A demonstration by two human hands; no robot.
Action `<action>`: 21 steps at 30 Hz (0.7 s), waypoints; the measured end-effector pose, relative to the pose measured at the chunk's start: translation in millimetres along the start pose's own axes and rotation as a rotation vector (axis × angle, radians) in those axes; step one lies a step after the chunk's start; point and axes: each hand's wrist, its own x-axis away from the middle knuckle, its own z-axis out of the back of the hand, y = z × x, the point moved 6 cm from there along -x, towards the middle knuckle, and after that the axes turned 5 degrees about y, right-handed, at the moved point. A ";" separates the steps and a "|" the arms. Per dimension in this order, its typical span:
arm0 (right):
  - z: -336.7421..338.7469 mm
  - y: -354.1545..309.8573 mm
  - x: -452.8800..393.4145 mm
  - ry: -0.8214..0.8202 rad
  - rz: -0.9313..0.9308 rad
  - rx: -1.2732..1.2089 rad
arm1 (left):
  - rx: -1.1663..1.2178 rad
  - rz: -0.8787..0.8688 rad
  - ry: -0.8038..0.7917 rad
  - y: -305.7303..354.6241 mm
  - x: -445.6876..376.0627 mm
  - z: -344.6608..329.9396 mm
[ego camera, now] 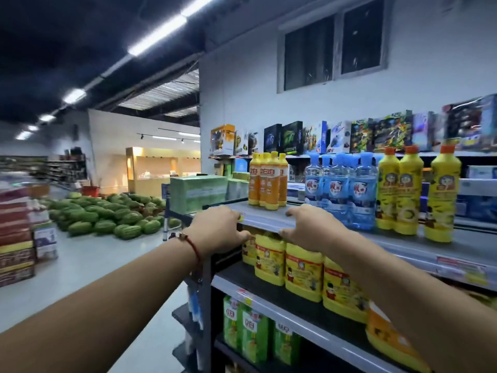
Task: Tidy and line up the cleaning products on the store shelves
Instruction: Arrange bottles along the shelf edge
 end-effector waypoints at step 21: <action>-62.8 2.1 -257.1 0.077 -0.043 -0.041 | 0.060 -0.006 0.037 -89.7 -238.2 -76.1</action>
